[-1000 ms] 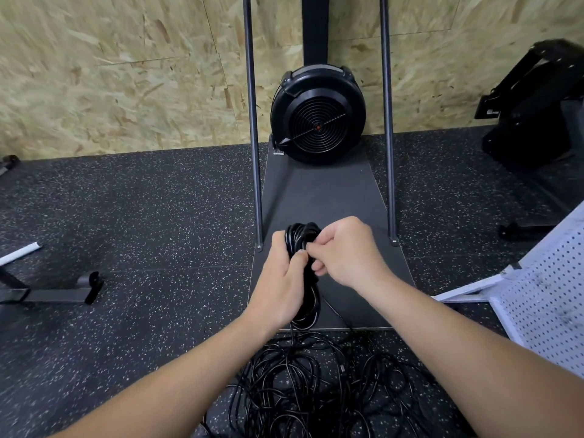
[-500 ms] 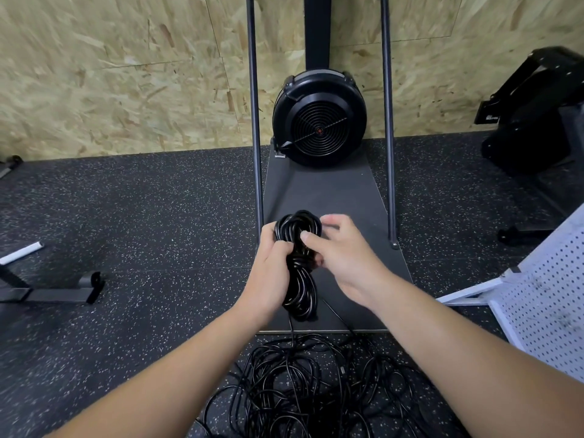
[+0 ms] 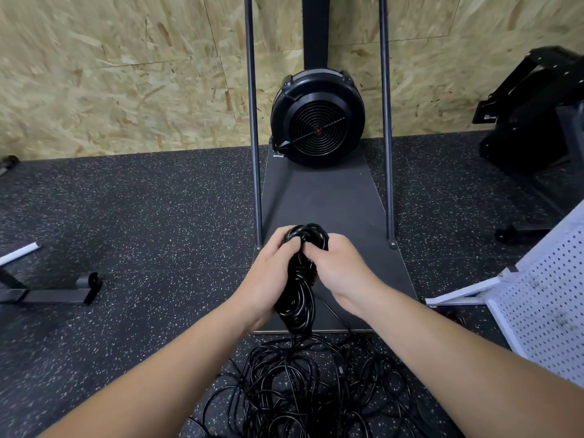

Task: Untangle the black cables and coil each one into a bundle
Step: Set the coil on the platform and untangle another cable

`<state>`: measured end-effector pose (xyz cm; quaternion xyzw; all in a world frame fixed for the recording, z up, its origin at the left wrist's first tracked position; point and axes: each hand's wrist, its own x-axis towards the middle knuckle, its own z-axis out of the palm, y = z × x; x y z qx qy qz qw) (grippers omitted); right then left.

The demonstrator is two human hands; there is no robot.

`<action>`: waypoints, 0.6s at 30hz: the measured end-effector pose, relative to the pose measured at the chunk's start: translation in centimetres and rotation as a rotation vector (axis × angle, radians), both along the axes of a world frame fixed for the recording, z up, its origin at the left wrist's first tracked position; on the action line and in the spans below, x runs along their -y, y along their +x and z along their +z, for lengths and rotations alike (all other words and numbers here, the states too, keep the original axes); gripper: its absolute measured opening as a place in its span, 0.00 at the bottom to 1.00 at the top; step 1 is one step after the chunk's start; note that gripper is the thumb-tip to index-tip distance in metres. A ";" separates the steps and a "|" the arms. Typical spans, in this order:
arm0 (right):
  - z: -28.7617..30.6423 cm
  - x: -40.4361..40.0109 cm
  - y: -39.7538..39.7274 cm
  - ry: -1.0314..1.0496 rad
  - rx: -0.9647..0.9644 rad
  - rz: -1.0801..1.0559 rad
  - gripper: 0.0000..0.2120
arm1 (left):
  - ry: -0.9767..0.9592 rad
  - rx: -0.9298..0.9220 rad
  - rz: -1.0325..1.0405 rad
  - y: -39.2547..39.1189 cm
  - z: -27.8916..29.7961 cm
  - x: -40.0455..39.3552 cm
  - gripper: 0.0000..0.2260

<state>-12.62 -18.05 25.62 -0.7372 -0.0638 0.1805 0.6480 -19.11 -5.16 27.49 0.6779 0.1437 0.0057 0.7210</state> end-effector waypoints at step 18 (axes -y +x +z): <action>1.5 2.9 1.9 0.459 -0.202 0.494 0.22 | 0.239 0.227 0.071 -0.3 0.8 -0.8 0.25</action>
